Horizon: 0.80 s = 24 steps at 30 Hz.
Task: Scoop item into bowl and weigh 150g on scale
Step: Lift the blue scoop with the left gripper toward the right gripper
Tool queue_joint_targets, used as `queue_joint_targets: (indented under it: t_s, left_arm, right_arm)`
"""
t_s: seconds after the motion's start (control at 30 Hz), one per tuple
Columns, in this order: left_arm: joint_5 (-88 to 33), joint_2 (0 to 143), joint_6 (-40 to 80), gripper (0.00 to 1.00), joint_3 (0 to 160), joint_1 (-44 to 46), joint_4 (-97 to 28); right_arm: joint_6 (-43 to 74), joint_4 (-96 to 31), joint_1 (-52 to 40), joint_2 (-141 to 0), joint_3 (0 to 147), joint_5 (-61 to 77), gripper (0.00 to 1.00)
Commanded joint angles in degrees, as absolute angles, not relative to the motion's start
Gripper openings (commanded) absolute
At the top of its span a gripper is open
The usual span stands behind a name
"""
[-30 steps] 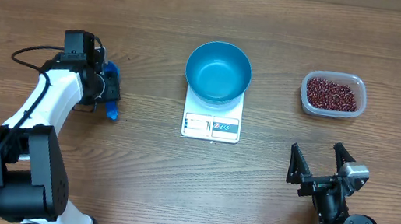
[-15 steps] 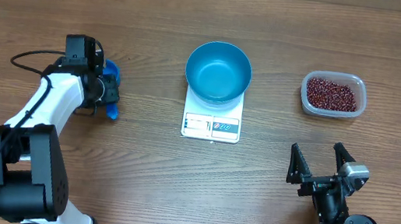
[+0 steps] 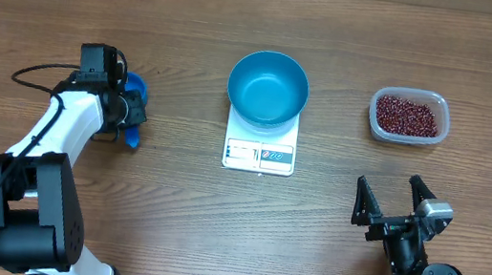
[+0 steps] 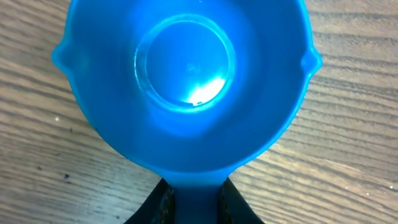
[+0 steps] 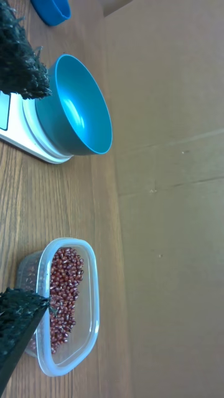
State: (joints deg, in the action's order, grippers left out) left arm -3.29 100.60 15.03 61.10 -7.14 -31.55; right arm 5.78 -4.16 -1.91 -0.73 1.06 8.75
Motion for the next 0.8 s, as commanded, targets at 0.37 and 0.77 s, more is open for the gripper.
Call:
queue_joint_targets:
  t_s: [0.37,0.77]
  left_arm:
    - [-20.0,86.8,31.9,0.04,77.8,-9.0,-43.3]
    - [-47.6,85.8,49.1,0.04,78.1,-9.0,-43.7]
  right_arm:
    - [6.0,-4.0,-1.8,-0.3,0.5,8.8,1.0]
    - [6.0,-4.0,-1.8,-0.3,0.5,8.3,1.0]
